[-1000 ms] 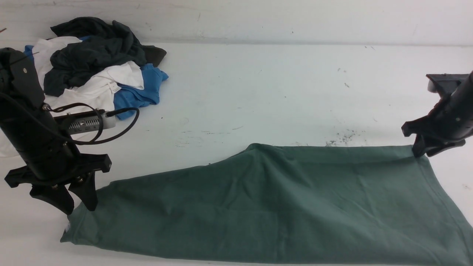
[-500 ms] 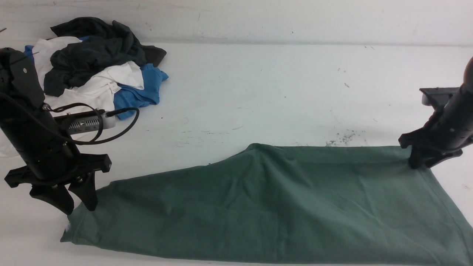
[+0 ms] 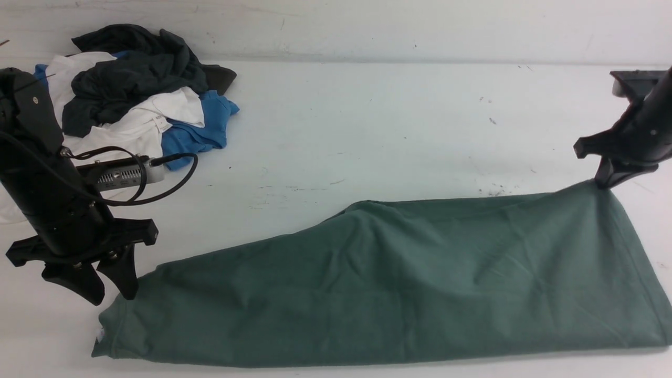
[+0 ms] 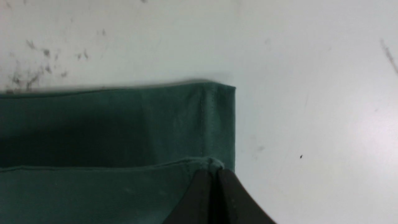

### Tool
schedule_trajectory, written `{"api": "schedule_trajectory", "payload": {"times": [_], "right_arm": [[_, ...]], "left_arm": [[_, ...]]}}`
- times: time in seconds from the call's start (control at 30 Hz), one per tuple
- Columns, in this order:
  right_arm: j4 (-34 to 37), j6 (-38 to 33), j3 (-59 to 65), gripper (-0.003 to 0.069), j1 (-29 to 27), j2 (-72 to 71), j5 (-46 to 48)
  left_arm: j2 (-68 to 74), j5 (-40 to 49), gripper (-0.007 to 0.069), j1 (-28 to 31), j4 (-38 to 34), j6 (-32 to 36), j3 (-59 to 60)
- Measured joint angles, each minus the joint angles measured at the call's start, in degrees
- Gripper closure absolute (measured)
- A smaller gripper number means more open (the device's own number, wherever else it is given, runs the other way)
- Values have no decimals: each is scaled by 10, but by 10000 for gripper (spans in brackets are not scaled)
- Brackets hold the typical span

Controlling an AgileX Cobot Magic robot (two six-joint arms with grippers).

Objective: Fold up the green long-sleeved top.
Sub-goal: Use both arms to drag the lower edge of the fabric forward and fold it over the upper edge

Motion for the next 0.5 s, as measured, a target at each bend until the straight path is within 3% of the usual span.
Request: {"api": "schedule_trajectory", "payload": {"times": [0.3, 0.37, 0.5], "right_arm": [[-21, 40, -2, 638, 0, 28, -91], [-22, 57, -2, 600, 0, 42, -118], [-25, 80, -2, 445, 0, 60, -144]], "left_arm": [[0, 0, 321, 0, 0, 0, 0], [0, 0, 321, 0, 0, 0, 0], [0, 0, 321, 0, 0, 0, 0]]}}
